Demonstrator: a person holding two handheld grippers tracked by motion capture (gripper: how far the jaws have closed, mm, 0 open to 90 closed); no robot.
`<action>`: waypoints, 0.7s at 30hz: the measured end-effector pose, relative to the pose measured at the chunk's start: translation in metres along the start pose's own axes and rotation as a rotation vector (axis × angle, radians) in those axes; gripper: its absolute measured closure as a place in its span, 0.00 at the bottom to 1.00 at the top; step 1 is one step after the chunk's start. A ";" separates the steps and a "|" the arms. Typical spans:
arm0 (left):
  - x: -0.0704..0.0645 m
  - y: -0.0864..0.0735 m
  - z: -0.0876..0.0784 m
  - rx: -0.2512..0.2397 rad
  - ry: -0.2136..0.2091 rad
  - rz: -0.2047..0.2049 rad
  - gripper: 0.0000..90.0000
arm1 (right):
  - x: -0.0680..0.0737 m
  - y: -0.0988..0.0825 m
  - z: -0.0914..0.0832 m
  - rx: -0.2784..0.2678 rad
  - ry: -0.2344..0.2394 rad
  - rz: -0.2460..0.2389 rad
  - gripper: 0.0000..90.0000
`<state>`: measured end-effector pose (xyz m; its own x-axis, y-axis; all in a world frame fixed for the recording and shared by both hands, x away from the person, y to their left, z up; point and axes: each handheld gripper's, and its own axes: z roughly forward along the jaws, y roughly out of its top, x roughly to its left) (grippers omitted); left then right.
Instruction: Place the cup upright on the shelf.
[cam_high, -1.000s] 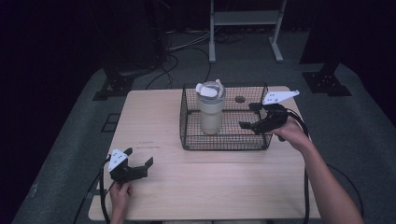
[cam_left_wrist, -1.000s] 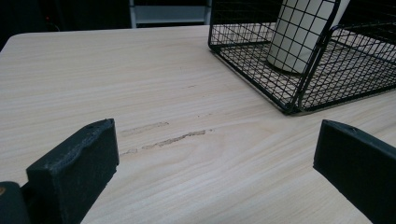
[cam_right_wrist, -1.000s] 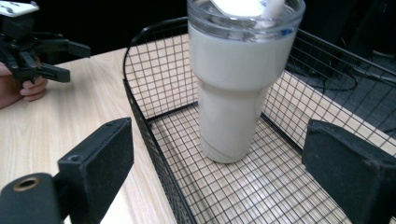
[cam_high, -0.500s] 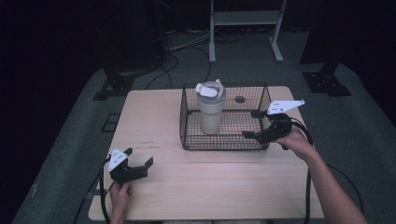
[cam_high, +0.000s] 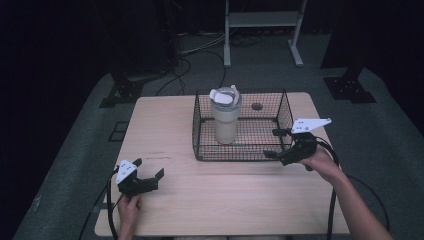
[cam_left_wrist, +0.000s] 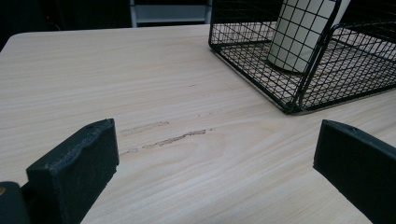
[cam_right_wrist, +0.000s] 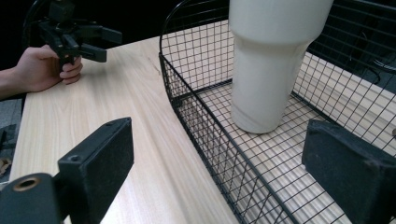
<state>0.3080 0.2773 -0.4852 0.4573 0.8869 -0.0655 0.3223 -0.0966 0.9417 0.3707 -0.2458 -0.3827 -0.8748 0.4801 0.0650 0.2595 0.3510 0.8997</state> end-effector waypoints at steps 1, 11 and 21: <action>0.000 0.000 0.000 -0.001 0.000 0.000 0.00 | 0.002 -0.003 -0.002 -0.002 0.007 0.004 0.09; -0.001 0.000 0.000 -0.001 0.001 0.001 0.00 | 0.011 -0.015 -0.012 -0.046 0.027 0.020 0.09; -0.001 0.000 0.000 0.002 0.001 0.002 0.00 | 0.013 -0.036 -0.018 -0.044 0.028 0.057 0.09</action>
<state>0.3073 0.2767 -0.4850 0.4569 0.8873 -0.0628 0.3229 -0.0996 0.9412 0.3424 -0.2661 -0.4062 -0.8702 0.4758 0.1281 0.2917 0.2877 0.9122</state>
